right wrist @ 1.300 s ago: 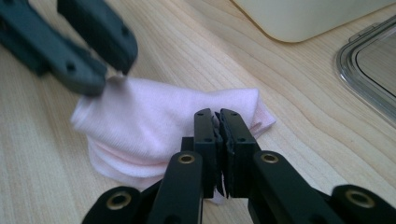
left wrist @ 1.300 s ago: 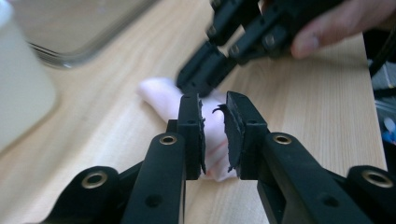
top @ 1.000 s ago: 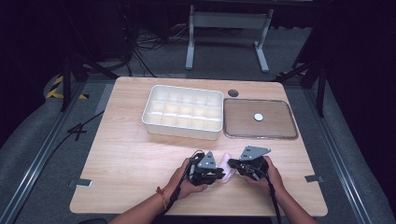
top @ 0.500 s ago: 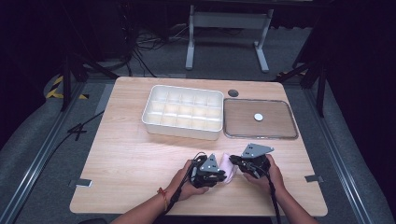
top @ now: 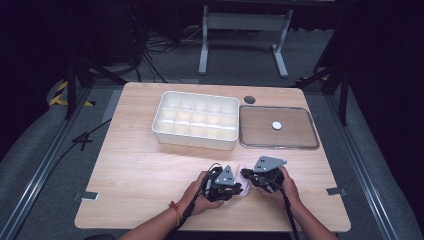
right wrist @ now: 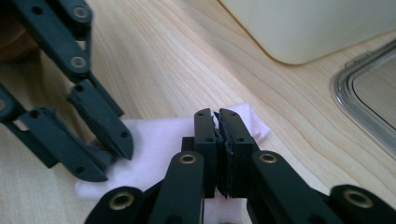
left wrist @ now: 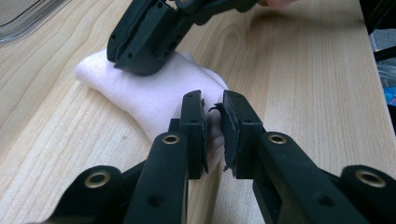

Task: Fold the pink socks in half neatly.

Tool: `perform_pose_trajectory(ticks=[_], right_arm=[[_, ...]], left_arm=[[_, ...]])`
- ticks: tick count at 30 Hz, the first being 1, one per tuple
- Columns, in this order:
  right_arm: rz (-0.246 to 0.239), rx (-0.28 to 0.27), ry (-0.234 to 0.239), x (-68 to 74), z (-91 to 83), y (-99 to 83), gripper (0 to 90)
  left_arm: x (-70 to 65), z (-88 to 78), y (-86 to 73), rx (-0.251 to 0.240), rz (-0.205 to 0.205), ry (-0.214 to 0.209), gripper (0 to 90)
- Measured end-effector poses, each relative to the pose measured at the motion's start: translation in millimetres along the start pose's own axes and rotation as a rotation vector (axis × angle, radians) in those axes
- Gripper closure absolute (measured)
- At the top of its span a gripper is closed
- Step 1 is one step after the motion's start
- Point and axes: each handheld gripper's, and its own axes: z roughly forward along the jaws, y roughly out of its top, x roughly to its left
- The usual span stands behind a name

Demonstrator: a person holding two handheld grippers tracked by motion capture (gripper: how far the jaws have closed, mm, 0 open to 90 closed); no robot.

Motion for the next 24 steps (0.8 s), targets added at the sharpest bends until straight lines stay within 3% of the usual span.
perform_pose_trajectory(ticks=[14,19,24], right_arm=[[0.035,0.040,-0.078,-14.8,-0.1,-8.7,88.0],[0.050,-0.033,-0.086,-15.9,-17.4,-3.8,88.2],[0.008,-0.085,-0.016,-1.9,-27.4,-0.1,87.8]], left_arm=[[-1.1,1.2,-0.3,-0.010,-0.003,0.001,79.1],[-1.9,0.9,0.0,-0.005,0.000,0.008,79.0],[-2.3,0.9,0.1,-0.004,0.001,0.011,79.1]])
